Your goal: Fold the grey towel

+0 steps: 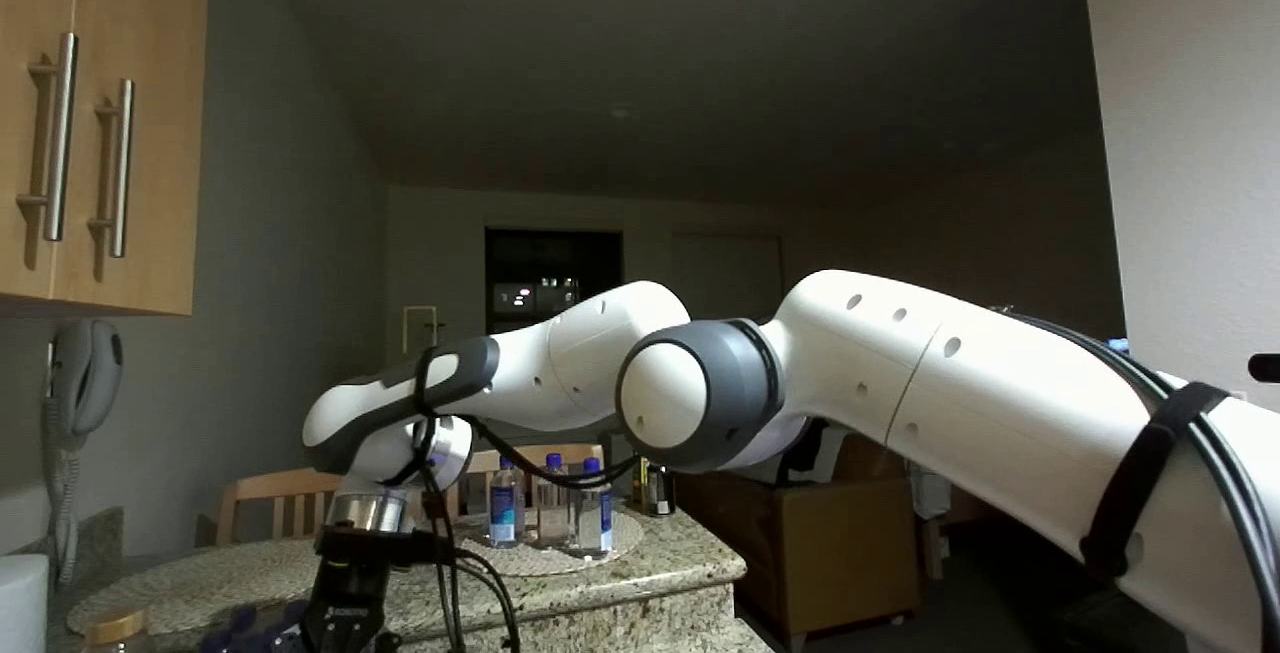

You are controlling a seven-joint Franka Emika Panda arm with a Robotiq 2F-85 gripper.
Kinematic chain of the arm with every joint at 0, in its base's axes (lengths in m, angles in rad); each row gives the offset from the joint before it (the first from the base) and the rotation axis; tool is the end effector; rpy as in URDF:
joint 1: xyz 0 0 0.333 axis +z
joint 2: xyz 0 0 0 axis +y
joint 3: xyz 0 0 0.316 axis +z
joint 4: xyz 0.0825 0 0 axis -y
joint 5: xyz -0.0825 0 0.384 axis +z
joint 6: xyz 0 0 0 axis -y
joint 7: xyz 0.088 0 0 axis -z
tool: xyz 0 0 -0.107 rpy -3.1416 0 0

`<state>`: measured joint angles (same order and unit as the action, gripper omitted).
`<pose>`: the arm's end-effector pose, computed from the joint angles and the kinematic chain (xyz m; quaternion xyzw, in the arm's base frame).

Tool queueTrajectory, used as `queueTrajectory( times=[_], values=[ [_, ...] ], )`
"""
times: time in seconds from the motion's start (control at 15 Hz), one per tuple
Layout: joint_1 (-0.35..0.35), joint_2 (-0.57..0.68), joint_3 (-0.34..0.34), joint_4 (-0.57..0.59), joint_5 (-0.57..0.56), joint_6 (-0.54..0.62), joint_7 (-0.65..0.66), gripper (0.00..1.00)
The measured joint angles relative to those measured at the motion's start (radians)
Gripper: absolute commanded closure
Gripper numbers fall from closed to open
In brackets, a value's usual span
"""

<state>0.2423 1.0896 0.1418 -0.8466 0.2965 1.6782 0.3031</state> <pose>0.7175 0.2719 0.2316 -0.9702 0.0239 0.1829 0.1572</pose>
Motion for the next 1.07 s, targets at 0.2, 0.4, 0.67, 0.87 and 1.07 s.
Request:
queueTrajectory(
  times=[0.2,0.4,0.67,0.87,1.07],
  values=[
    [0.012,0.013,-0.034,0.038,-0.006,0.048,0.056,0.91],
    [0.027,0.009,-0.078,0.046,-0.025,0.115,0.090,0.92],
    [0.067,-0.001,-0.128,0.043,-0.055,0.152,0.127,0.92],
    [0.121,-0.032,-0.176,-0.002,-0.103,0.193,0.166,0.92],
    [0.182,-0.092,-0.234,-0.099,-0.151,0.256,0.233,0.92]
  ],
)
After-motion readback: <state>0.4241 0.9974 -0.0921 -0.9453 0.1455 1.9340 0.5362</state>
